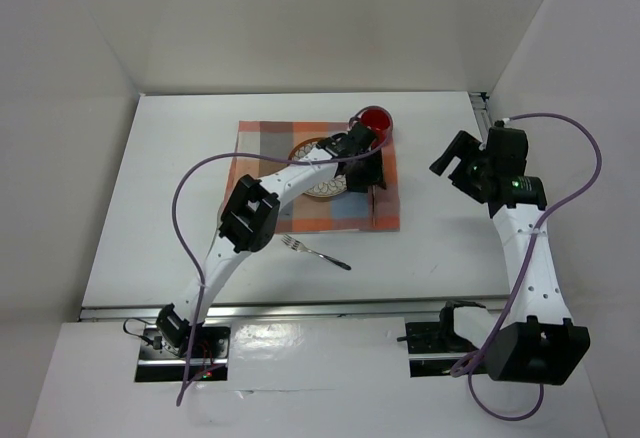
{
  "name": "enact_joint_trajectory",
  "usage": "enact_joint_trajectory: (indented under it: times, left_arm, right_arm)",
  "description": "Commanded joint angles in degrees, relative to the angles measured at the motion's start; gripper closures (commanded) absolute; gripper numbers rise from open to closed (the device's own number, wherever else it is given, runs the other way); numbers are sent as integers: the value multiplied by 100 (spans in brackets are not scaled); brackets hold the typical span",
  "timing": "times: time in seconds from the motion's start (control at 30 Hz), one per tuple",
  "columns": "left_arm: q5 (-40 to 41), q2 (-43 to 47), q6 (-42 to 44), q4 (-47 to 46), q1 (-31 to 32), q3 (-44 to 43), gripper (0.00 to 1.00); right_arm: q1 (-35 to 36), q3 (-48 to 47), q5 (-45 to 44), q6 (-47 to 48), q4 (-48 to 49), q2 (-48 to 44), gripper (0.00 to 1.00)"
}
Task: Set the dinner table for one person
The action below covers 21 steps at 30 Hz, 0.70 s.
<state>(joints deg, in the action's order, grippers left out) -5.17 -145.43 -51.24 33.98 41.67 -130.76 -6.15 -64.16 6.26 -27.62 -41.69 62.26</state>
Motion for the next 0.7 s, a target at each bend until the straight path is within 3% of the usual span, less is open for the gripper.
enact_joint_trajectory:
  times: [0.0,0.13,0.2,0.27,0.37,0.4,0.47,0.5,0.53,0.67]
  left_arm:
    - [-10,313,71,-163,8,-64,28]
    - [-238,725,386,21,61,-116,27]
    - [-239,1295,763,144,262,15,31]
    - [260,1901,1210,346,472,654,37]
    - [1331,3803,1486,504,474,2393,37]
    - [1665,3811,1486,635,413,2832,37]
    - [2308,4784,1259,890,63,4116,35]
    - [2475,5074,1153,1118,-105,4529,35]
    - [2546,5573,1056,1216,-307,4916,26]
    - [2355,6471,906,1120,-1537,6883,20]
  right_arm:
    - [-35,-44,-20,46,-85,-144,7]
    - [-35,-105,-20,46,-85,-144,7]
    - [-35,-105,-20,46,-32,-144,7]
    - [-35,-105,32,98,20,-144,7]
    - [-35,-105,225,230,82,-91,7]
    - [-35,-105,296,230,82,-22,7]
    - [-35,-105,437,423,135,31,7]
    - [-35,-105,568,424,135,101,7]
    - [-35,-105,569,485,135,102,7]
    - [-35,-53,727,538,188,225,7]
